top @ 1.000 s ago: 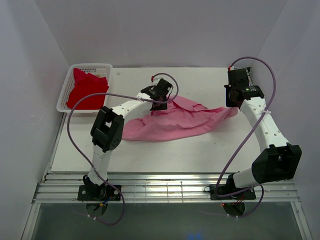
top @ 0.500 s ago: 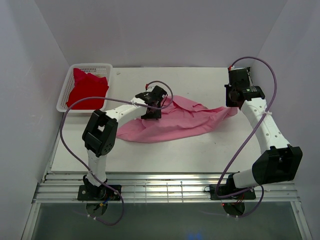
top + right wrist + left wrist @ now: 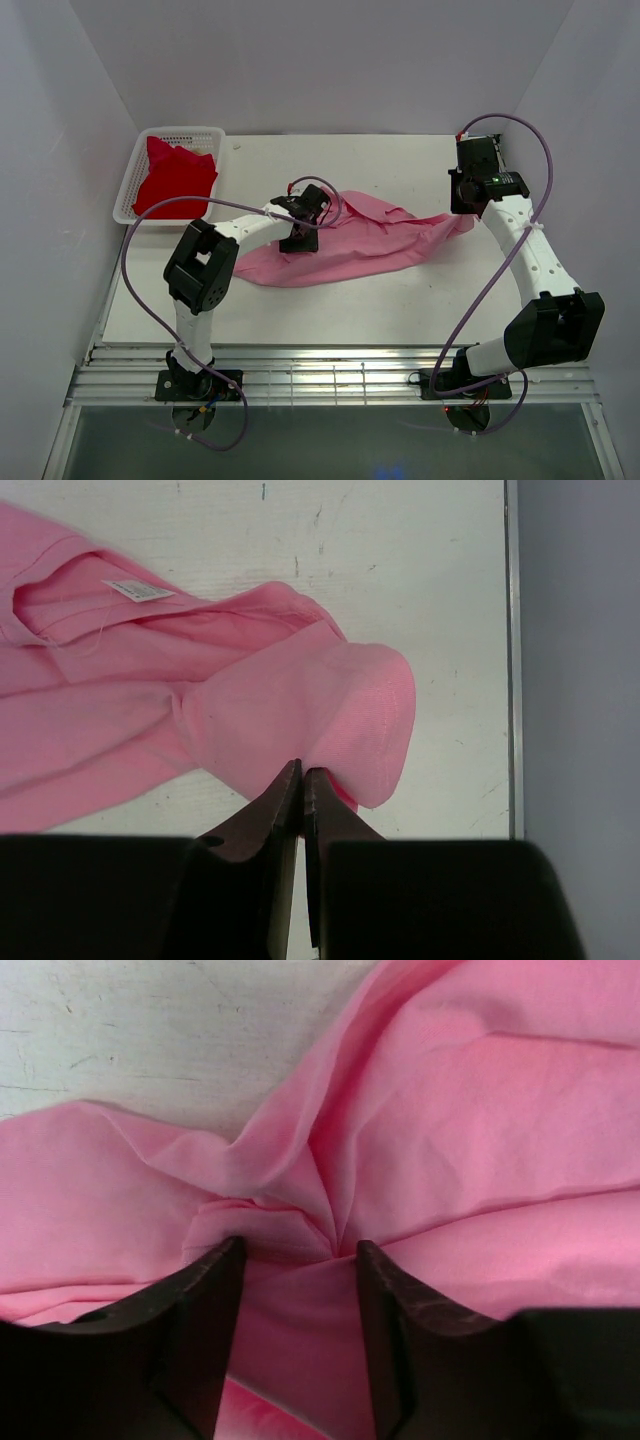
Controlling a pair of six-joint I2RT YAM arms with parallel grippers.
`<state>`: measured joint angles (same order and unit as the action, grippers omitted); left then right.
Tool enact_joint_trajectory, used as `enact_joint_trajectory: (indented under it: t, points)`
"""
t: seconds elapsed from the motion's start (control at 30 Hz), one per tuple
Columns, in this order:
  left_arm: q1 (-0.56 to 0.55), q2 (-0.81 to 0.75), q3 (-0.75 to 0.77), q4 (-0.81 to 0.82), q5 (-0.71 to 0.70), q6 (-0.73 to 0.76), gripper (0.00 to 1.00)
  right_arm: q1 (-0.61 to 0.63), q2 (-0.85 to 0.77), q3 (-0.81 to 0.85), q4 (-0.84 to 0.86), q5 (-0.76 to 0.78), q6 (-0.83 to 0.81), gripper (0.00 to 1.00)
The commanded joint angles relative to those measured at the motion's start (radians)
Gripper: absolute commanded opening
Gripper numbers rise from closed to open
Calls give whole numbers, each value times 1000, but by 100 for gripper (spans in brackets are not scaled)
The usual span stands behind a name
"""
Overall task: Fold and stack the t-shirts
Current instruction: Flatten out the tshirt
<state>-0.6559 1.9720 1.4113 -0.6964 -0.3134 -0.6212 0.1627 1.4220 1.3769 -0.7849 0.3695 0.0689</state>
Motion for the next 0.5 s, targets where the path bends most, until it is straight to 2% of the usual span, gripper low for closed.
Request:
enact_joint_trajectory:
  t: [0.0, 0.07, 0.1, 0.13, 0.17, 0.23, 0.27, 0.33, 0.43, 0.47]
  points:
    - [-2, -19, -11, 18, 8, -8, 61, -6, -15, 7, 15, -3, 5, 9]
    - [-2, -18, -12, 23, 10, -5, 62, -6, -17, 4, 18, -6, 5, 9]
    - [-2, -13, -12, 24, 10, -3, 58, -6, -15, 2, 16, -7, 5, 9]
    - [-2, -10, -12, 28, 8, -2, 47, -6, -17, 1, 16, -10, 5, 9]
    - [-2, -6, -12, 29, 8, 0, 29, -6, -17, -2, 19, -12, 5, 9]
    - [-2, 2, -8, 31, 2, 5, 16, -6, -20, -12, 24, -18, 5, 9]
    - [-2, 4, 0, 29, -1, 8, 6, -6, -20, -16, 32, -20, 5, 9]
    - [-2, -4, 12, 28, -13, 12, 0, -6, -15, -18, 32, -15, 5, 9]
    - [-1, -13, 72, 18, -41, 38, 0, -6, 6, 5, 36, 6, -9, 9]
    - [-1, -9, 137, 8, -52, 47, 0, -6, 18, 20, 36, 14, -14, 9]
